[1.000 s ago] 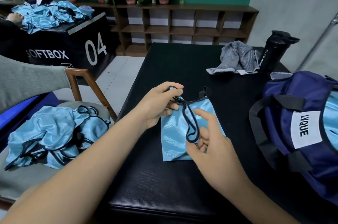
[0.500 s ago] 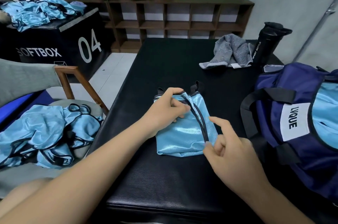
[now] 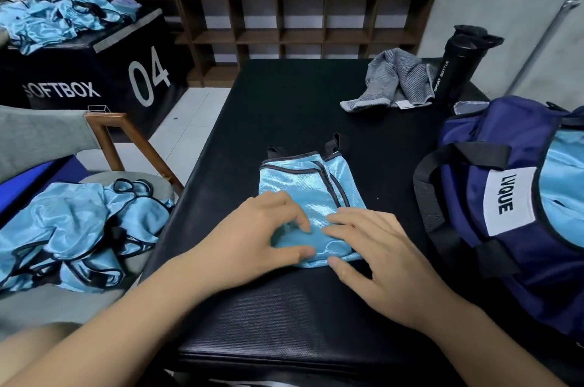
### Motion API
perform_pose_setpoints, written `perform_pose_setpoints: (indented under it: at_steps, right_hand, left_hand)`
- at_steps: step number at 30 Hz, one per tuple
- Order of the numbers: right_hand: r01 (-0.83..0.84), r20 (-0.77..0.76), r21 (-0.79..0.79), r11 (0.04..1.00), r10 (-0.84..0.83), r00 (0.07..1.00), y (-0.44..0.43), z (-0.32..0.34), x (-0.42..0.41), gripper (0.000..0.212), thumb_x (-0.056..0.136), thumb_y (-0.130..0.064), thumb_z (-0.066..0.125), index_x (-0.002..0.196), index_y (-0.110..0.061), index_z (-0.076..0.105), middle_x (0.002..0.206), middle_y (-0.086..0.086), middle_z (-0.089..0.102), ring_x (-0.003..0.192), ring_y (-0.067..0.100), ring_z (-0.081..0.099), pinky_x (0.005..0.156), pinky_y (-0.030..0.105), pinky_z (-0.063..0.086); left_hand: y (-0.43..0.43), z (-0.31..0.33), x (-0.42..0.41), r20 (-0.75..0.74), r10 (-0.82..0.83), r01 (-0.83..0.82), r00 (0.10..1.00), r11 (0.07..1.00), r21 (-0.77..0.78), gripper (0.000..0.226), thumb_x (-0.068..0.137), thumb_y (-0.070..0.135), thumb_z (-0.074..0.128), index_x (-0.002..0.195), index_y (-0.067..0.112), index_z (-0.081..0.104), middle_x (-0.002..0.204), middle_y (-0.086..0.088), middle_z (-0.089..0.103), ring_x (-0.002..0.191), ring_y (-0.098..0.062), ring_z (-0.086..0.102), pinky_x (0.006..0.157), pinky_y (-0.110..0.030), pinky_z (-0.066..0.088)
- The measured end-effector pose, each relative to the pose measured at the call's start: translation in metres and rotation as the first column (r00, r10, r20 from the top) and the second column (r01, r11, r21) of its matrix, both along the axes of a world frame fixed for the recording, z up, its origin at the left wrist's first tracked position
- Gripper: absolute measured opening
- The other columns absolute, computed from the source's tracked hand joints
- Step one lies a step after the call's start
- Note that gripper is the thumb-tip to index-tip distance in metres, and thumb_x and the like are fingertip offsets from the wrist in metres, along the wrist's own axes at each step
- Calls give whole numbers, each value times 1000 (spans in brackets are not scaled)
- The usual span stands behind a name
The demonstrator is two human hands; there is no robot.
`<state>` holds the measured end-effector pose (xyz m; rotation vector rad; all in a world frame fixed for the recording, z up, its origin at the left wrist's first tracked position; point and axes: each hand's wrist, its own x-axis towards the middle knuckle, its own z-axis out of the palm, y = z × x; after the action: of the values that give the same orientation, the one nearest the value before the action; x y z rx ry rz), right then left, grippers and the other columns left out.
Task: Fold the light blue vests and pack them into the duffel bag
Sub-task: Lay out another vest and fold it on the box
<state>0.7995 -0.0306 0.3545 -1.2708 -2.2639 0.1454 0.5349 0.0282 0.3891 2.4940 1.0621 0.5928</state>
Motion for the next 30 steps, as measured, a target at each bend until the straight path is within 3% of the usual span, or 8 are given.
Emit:
perform_pose_setpoints:
  at_steps: [4,7,14,18,21,24,28,30]
  right_hand:
    - [19,49,-15,1000,-18,999,1,-3,0,40,102,-51,64,131,-24,69,138,-16,60,139,5,49,115,37,37]
    - [42,52,-31,999,-40,998,1,-3,-2,46,101,-55,62,135,-24,65,138,-17,58,136,5,50,115,35,37]
    - [33,18,-40,999,-33,999,2,0,-2,50,96,-53,70,138,-27,62,136,-19,57,136,4,48,116,36,36]
    - [62,-118,-61,996,-69,991,0,3,-1,44,88,-32,79,130,-31,64,125,-21,61,124,5,55,108,30,40]
    - [125,-297,-115,985,-154,943,-1,8,2,33,88,-18,81,113,-34,69,104,-16,70,97,13,64,86,27,50]
    - [110,-460,-229,967,-207,863,1,11,4,14,94,-17,77,92,-28,68,76,-3,66,67,18,60,66,36,49]
    - [108,-554,-301,947,-266,789,-1,11,-1,16,98,-23,75,84,-20,67,65,5,61,60,27,58,57,41,46]
    - [139,-573,-329,934,-314,757,-3,10,-4,20,98,-25,76,82,-17,66,61,10,56,53,25,49,52,38,40]
  left_hand:
    - [-11,-7,-4,-137,-37,50,990,994,96,41,84,68,74,112,40,65,107,20,56,102,-3,54,92,-35,48]
    - [-18,-12,-5,-165,-30,58,986,985,165,35,86,56,72,114,36,66,106,17,57,96,-8,54,88,-34,50]
    - [-21,-15,2,-265,20,74,964,937,341,13,87,32,59,95,23,65,90,6,59,81,-21,60,73,-38,50]
    - [-26,-1,-2,-115,-10,26,993,991,135,8,95,30,55,99,25,60,88,9,60,79,-15,56,76,-37,51]
    - [-30,9,-6,72,44,-37,996,994,-99,3,99,31,54,96,30,53,77,7,59,69,-14,54,68,-36,49]
    - [-27,15,-8,220,143,-88,965,967,-241,7,99,30,54,93,28,53,72,3,58,65,-10,50,65,-30,45]
    - [-22,10,-6,276,319,-207,907,906,-368,5,104,26,57,102,24,61,86,-2,67,83,-30,60,80,-47,51]
    - [-21,8,-4,315,391,-272,865,892,-361,3,104,27,64,106,28,65,87,0,68,79,-24,61,76,-40,51]
